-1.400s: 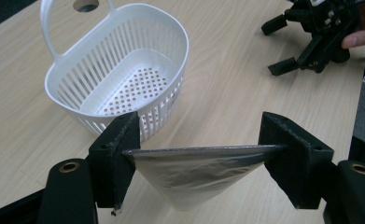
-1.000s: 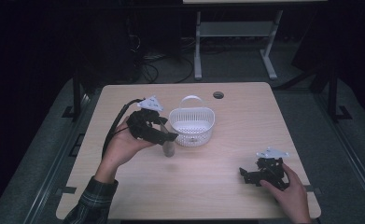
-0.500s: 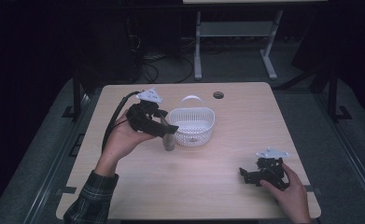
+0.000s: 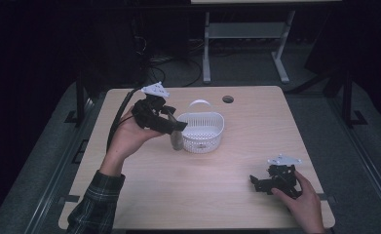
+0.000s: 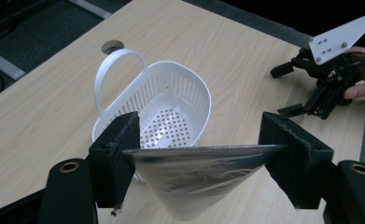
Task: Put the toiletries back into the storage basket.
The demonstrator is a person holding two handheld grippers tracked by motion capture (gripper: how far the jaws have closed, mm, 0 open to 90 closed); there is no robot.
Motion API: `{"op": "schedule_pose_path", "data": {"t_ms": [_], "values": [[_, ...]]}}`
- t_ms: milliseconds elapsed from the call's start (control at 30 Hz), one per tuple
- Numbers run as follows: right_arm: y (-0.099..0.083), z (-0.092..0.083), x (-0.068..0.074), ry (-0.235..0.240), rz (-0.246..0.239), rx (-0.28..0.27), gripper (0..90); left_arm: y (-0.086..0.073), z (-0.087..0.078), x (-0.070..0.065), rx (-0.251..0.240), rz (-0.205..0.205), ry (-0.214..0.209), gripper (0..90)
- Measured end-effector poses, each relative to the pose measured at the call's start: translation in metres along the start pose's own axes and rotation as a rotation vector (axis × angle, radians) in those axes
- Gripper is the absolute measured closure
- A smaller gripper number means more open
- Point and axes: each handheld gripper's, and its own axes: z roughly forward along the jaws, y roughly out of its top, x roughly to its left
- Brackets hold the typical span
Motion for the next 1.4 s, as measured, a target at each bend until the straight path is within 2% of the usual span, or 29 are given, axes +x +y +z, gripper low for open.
{"op": "schedule_pose_path", "data": {"t_ms": [367,700,1400], "values": [[0.0,0.0,0.0,0.0,0.001,0.0,0.0,0.014,-0.004,0.007,-0.019,0.003,0.009,29.4],[0.0,0.0,0.0,0.0,0.0,0.0,0.0,0.024,0.001,0.012,-0.031,0.014,0.015,29.4],[0.0,0.0,0.0,0.0,0.0,-0.001,0.0,0.035,0.028,0.023,-0.041,0.022,0.039,29.4]]}}
